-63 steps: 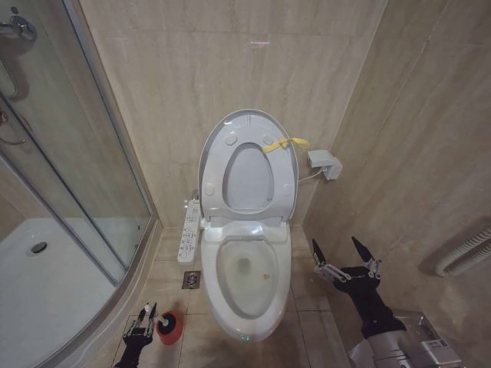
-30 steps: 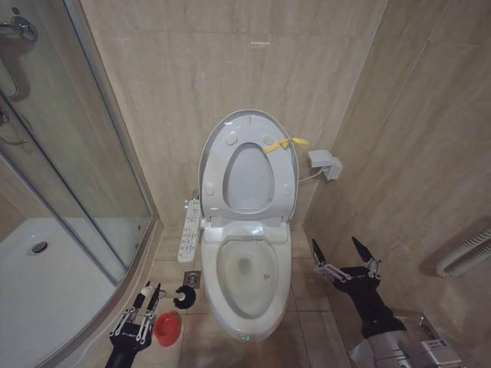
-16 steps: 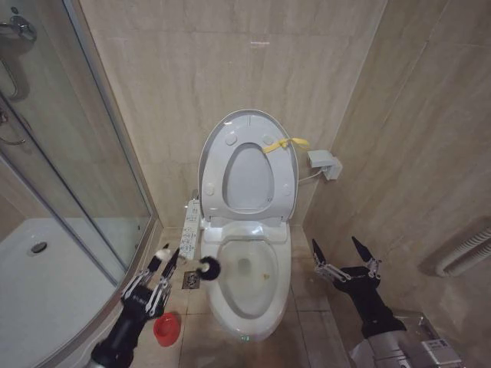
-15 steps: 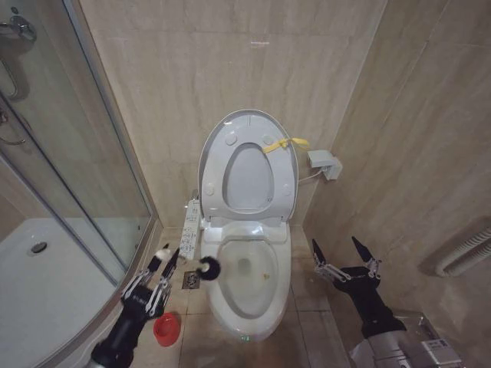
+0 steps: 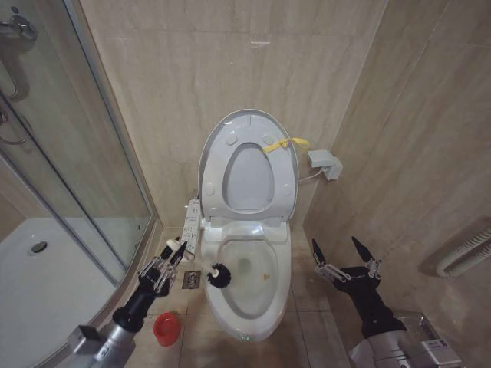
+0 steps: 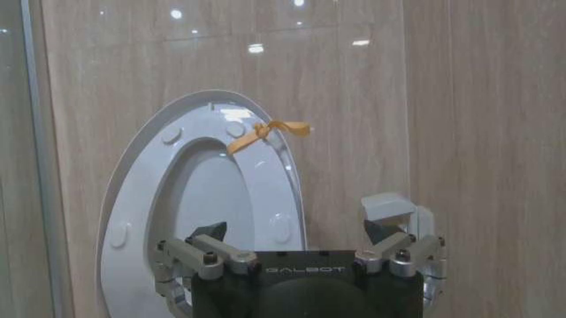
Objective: Open the toilet lid, clean the toilet bowl with a toilet brush, close the toilet lid, and flush.
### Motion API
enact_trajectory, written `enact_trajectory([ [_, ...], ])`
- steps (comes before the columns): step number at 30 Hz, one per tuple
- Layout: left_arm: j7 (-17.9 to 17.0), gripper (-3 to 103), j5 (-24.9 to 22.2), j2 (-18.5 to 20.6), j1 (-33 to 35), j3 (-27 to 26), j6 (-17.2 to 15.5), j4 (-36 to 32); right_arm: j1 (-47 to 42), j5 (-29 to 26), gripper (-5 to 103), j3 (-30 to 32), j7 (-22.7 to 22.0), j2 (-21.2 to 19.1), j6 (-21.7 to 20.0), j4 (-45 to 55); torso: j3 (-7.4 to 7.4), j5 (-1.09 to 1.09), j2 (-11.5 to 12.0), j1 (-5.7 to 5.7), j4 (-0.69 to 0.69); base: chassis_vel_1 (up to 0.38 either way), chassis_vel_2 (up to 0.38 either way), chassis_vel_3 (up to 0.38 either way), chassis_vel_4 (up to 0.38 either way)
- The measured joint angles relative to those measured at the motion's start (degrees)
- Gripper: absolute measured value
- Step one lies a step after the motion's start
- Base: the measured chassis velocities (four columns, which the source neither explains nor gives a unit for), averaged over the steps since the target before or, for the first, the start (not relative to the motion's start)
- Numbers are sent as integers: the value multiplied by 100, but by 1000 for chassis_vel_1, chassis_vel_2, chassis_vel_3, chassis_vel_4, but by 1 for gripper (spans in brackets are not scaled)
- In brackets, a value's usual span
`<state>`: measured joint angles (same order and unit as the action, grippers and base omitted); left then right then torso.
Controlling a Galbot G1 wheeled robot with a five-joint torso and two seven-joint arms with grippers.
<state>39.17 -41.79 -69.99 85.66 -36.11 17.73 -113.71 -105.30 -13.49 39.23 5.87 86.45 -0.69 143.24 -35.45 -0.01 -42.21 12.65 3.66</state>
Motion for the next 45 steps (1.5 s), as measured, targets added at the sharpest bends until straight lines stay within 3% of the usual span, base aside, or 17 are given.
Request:
enact_trajectory([
  [16,-101,26,-256,469,-1543,1072,7,1675,0,0,100,0,0,0,0,0,0,1,0,0,0,0,0,0,0],
  [27,-249,26,-257,515,-2454,1765,37,2435,0,0,100,0,0,0,0,0,0,1,0,0,0,0,0,0,0],
  [30,-367,26,-231,578,-3001,2284,121,2930,0,0,100,0,0,0,0,0,0,2,0,0,0,0,0,0,0],
  [45,-540,26,158,242,-3786,3501,241,3979,0,0,100,0,0,0,0,0,0,2,0,0,0,0,0,0,0],
])
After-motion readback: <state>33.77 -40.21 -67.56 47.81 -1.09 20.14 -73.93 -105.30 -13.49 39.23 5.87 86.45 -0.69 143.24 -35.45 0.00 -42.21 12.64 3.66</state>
